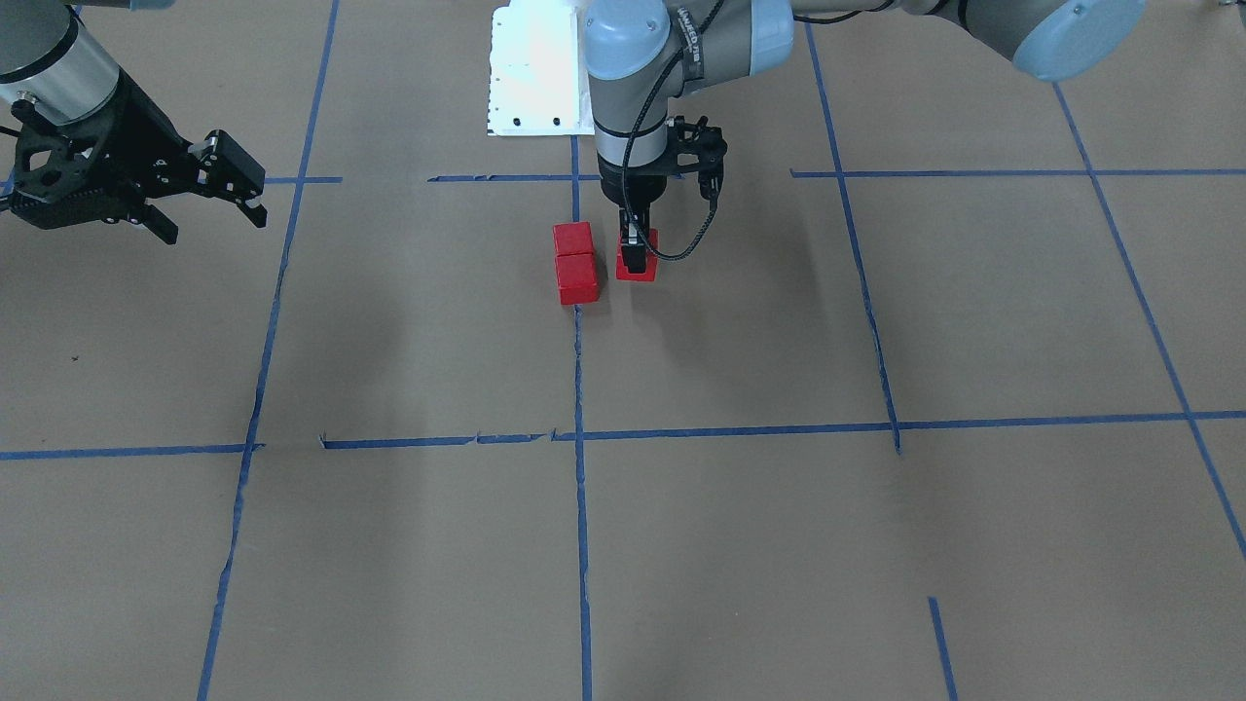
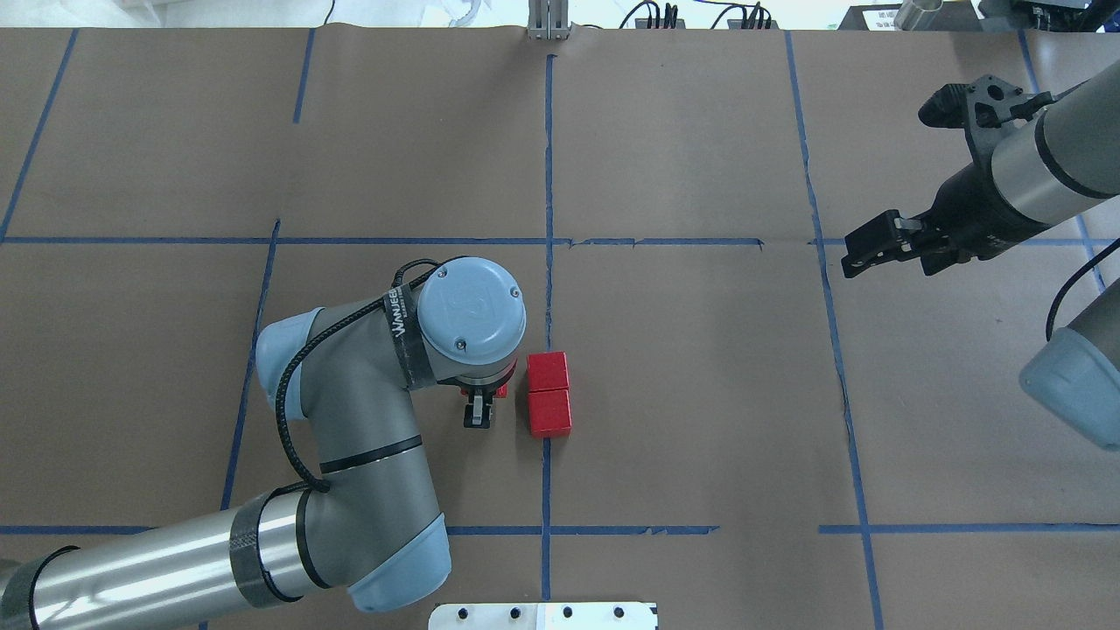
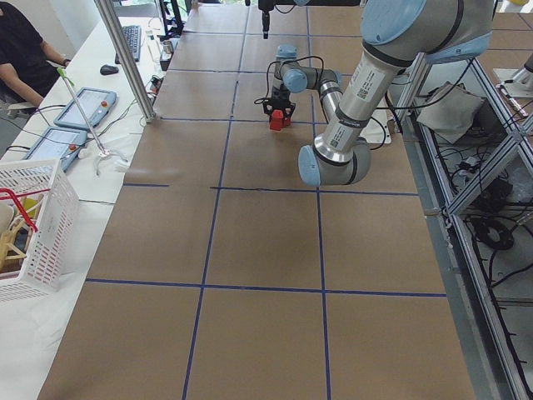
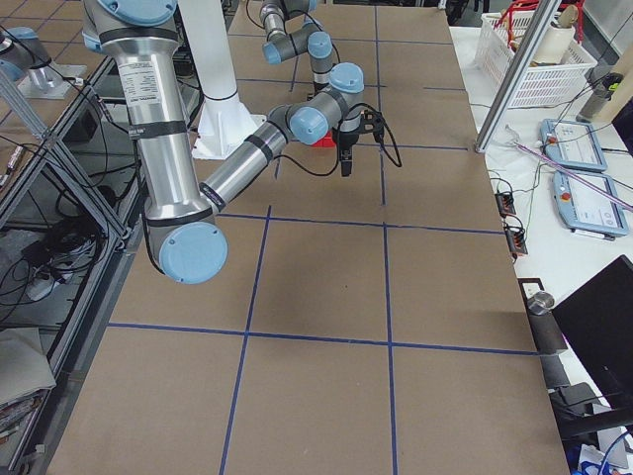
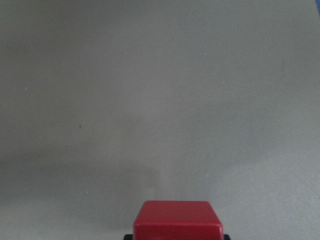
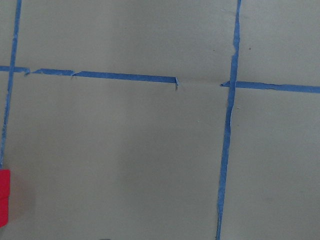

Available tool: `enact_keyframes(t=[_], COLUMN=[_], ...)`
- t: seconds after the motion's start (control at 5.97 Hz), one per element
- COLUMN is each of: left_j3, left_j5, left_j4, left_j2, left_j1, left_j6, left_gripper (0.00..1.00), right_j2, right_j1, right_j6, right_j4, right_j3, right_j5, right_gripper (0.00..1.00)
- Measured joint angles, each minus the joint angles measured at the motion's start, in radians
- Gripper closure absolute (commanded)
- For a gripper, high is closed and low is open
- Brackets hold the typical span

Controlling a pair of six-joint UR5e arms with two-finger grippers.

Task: Form red blocks into L shape at center
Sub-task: 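Lower the cube beside the column's far end and adjust its position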

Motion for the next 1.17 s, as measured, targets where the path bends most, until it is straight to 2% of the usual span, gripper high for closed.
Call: enact_keyframes(t=[0.5,1.17], left_j3=[0.079,0.092], left_j5=[0.0,0.002], left_j4=[-0.013,-0.016], left_j2=[-0.042,-0.046], left_j1=[0.002,0.006], left_j6=[-0.052,-0.059], left_gripper=[0.98,0.96], right_j2=[0.0,0.0], right_j1=[0.0,-0.001], right_j6=[0.0,0.0], right_j4=[0.0,0.0], right_j3=[-0.002,-0.004], right_j5=[-0.001,-0.002], right_gripper=[0.0,0.0])
